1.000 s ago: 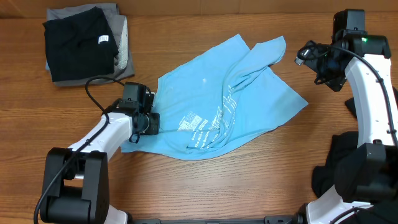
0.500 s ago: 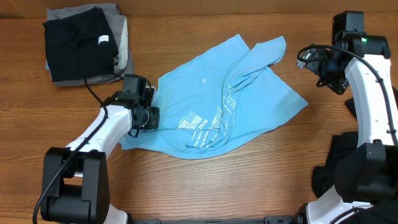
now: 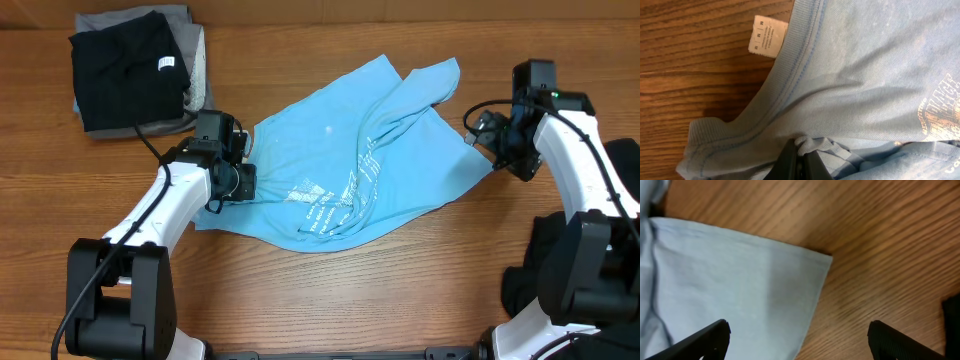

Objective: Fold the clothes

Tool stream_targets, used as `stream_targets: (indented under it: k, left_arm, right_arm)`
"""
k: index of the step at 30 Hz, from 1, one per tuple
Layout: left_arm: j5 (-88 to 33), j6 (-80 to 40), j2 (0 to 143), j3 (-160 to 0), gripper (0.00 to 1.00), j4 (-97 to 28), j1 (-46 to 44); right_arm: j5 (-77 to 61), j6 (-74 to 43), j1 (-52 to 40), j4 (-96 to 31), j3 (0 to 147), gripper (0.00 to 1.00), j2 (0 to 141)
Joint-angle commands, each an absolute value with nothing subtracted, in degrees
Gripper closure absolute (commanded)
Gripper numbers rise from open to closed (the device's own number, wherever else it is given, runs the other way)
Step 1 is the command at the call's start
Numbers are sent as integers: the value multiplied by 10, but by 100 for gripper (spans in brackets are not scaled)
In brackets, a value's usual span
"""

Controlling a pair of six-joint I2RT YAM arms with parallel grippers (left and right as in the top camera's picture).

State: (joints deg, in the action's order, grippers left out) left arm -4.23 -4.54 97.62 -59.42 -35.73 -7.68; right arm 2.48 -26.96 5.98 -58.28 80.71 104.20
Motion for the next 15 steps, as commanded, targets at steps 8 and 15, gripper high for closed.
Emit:
stream_targets:
  k: [8, 15]
  left_arm:
    - [-40, -58, 963, -608, 96, -363, -79]
    - [-43, -58, 963, -608, 96, -371, -79]
  right_arm:
    - [18, -272, 62, -508, 753, 11, 1079]
    - [17, -286, 85, -494, 753, 11, 1123]
